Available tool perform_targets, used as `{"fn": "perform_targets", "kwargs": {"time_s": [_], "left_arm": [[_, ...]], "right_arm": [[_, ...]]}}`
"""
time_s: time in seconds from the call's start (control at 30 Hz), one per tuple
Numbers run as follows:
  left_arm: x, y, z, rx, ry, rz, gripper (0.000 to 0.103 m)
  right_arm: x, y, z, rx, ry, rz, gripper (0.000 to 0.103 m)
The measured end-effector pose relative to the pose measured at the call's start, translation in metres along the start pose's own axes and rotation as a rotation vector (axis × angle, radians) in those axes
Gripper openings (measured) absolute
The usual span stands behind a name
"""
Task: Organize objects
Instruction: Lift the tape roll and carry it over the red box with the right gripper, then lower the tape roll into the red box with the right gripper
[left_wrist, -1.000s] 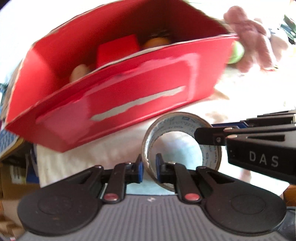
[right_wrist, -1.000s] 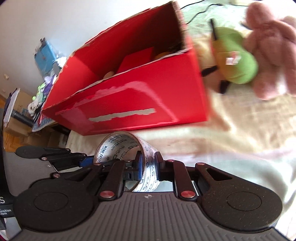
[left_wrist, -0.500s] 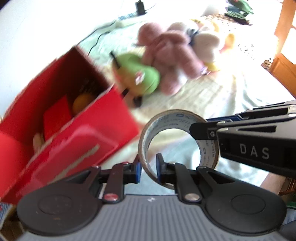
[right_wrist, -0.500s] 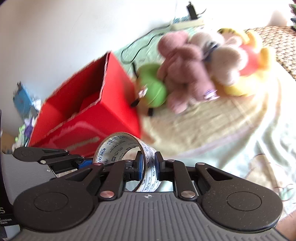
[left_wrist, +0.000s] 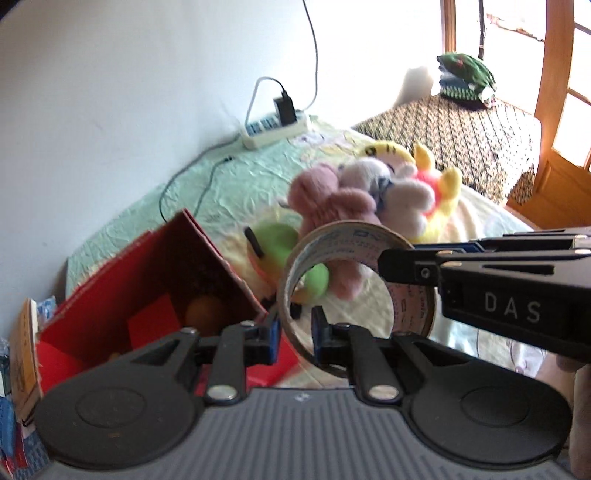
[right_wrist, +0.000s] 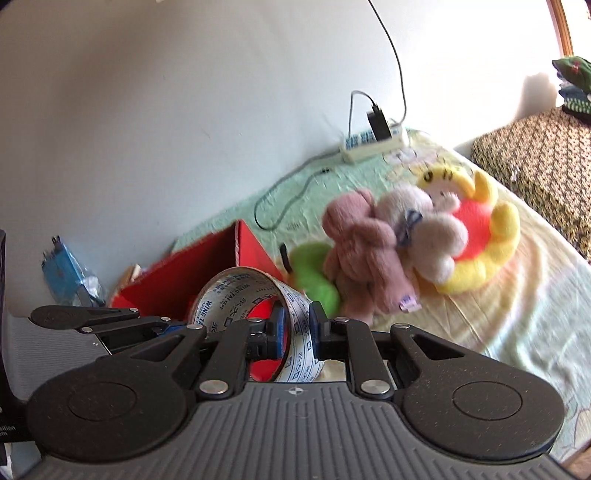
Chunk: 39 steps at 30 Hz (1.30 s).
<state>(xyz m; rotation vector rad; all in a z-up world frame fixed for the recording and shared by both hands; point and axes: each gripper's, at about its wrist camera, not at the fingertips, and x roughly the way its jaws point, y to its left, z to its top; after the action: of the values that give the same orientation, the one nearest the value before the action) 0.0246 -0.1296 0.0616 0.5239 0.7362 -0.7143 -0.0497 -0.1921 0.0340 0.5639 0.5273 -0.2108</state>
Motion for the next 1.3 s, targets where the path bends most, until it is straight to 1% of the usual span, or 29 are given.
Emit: {"fn": "perform_targets", "kwargs": {"time_s": [0.13, 0.27, 0.37, 0.5, 0.67, 0.83, 0.97, 1.1, 1.2, 1.27, 1.3], "left_arm": [[-0.011, 0.012, 0.006, -0.017, -0.053, 0.034, 0.011], [-0.022, 0.031, 0.009, -0.049, -0.092, 0.071, 0.011], [-0.026, 0.050, 0.006, -0.087, -0.103, 0.098, 0.012], [-0.025, 0.081, -0.003, -0.151, -0.100, 0.137, 0.012], [-0.021, 0.124, -0.020, -0.259, -0.072, 0.169, 0.012], [-0.005, 0.159, -0.037, -0.333, -0.018, 0.221, 0.012], [0.012, 0.189, -0.050, -0.418, 0.035, 0.233, 0.012], [0.029, 0.211, -0.059, -0.486, 0.077, 0.235, 0.012], [0.042, 0.222, -0.062, -0.509, 0.104, 0.248, 0.016], [0.048, 0.228, -0.065, -0.519, 0.115, 0.269, 0.028], [0.051, 0.229, -0.066, -0.519, 0.121, 0.280, 0.031]], "right_arm": [[0.002, 0.014, 0.010, -0.028, -0.058, 0.027, 0.016], [0.010, 0.030, 0.015, -0.061, -0.093, 0.059, 0.016], [0.019, 0.047, 0.015, -0.094, -0.099, 0.086, 0.016], [0.038, 0.073, 0.014, -0.152, -0.080, 0.129, 0.016], [0.071, 0.101, 0.014, -0.188, -0.009, 0.192, 0.016], [0.115, 0.117, 0.017, -0.191, 0.113, 0.251, 0.016], [0.150, 0.129, 0.012, -0.196, 0.208, 0.282, 0.015], [0.182, 0.137, 0.009, -0.203, 0.275, 0.300, 0.014], [0.202, 0.140, 0.009, -0.211, 0.313, 0.301, 0.014], [0.212, 0.141, 0.006, -0.225, 0.332, 0.287, 0.014], [0.217, 0.141, 0.005, -0.225, 0.344, 0.281, 0.014]]}}
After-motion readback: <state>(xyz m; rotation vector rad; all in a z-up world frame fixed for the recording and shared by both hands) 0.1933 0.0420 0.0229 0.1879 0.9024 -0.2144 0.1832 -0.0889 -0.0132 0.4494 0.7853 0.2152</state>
